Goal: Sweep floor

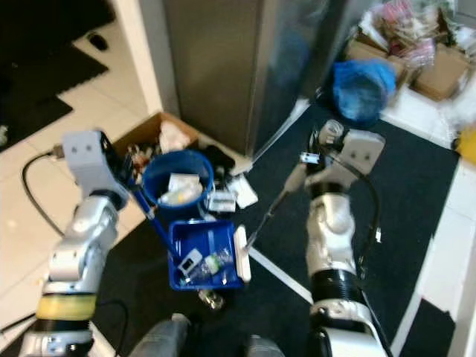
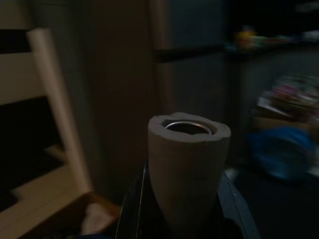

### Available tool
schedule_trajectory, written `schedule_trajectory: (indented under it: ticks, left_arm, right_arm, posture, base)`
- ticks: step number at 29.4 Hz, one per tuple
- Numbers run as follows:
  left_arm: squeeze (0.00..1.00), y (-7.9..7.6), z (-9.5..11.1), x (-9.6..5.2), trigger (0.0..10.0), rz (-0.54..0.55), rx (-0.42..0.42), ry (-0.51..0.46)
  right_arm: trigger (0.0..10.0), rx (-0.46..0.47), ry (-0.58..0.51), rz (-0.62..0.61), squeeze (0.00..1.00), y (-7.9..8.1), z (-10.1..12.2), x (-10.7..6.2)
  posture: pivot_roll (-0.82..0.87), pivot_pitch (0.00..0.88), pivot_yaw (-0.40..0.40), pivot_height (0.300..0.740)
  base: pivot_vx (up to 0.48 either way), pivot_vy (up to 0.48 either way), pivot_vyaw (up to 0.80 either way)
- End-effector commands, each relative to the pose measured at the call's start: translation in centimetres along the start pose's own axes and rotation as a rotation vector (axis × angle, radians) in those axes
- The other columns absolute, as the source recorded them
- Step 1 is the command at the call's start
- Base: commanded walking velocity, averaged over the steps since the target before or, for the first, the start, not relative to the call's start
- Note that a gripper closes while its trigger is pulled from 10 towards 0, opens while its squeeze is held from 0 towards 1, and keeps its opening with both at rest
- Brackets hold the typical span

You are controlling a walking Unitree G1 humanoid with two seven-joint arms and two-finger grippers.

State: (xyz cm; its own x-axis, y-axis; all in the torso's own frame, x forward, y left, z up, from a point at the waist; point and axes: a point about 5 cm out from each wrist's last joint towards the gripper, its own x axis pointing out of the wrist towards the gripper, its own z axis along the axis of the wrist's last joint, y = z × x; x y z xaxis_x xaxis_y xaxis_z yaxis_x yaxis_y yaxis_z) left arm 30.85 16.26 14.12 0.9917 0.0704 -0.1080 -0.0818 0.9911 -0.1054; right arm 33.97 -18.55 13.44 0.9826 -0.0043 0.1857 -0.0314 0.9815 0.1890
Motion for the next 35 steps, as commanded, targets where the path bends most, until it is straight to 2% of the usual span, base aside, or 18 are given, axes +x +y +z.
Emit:
schedule_trajectory:
  ticks: [1, 15, 16, 20, 25, 30, 31, 35]
  left_arm:
    - [0.0, -0.6, 0.7, -0.2, 10.0, -0.027, -0.008, -0.034]
    - [0.0, -1.0, 1.2, 0.0, 10.0, -0.054, 0.001, -0.049]
    - [0.0, -1.4, 2.4, -0.1, 10.0, -0.122, 0.025, -0.096]
    - [0.0, -1.7, 3.8, -0.6, 10.0, -0.198, 0.048, -0.14]
    - [0.0, -1.4, 4.7, -1.5, 10.0, -0.232, 0.053, -0.159]
    - [0.0, -1.4, 4.7, -1.8, 10.0, -0.233, 0.05, -0.157]
    - [0.0, -1.4, 4.7, -1.9, 10.0, -0.233, 0.047, -0.156]
    - [0.0, -1.5, 5.0, -1.9, 10.0, -0.247, 0.043, -0.162]
  right_arm:
    - [10.0, 0.007, -0.01, -0.012, 0.0, -0.3, 0.2, -0.1]
    - [10.0, 0.003, -0.009, -0.021, 0.0, -0.5, 0.3, 0.0]
    - [10.0, 0.0, -0.011, -0.041, 0.0, -0.6, 0.3, 0.1]
    - [10.0, -0.01, -0.003, -0.075, 0.0, -0.9, 0.3, 0.1]
    - [10.0, -0.056, -0.024, -0.22, 0.0, -2.6, 0.5, 0.0]
    - [10.0, -0.072, -0.067, -0.305, 0.0, -3.9, 1.3, 0.0]
    - [10.0, -0.101, -0.078, -0.346, 0.0, -4.7, 1.6, -0.1]
    - [10.0, -0.147, -0.063, -0.4, 0.0, -5.9, 1.7, -0.3]
  posture:
    - [0.07, 0.058, -0.017, 0.74]
    - [0.06, 0.058, -0.016, 0.74]
    - [0.07, 0.054, -0.017, 0.74]
    - [0.07, 0.054, -0.017, 0.74]
    - [0.07, 0.057, -0.018, 0.74]
    - [0.08, 0.059, -0.02, 0.74]
    - [0.09, 0.06, -0.021, 0.74]
    - [0.09, 0.06, -0.024, 0.74]
  base:
    - [0.0, 0.0, 0.8]
    - [0.0, 0.0, 0.74]
    - [0.0, 0.0, 0.0]
    - [0.0, 0.0, 0.0]
    - [0.0, 0.0, 0.0]
    - [0.0, 0.0, 0.0]
    - [0.0, 0.0, 0.0]
    - [0.0, 0.0, 0.0]
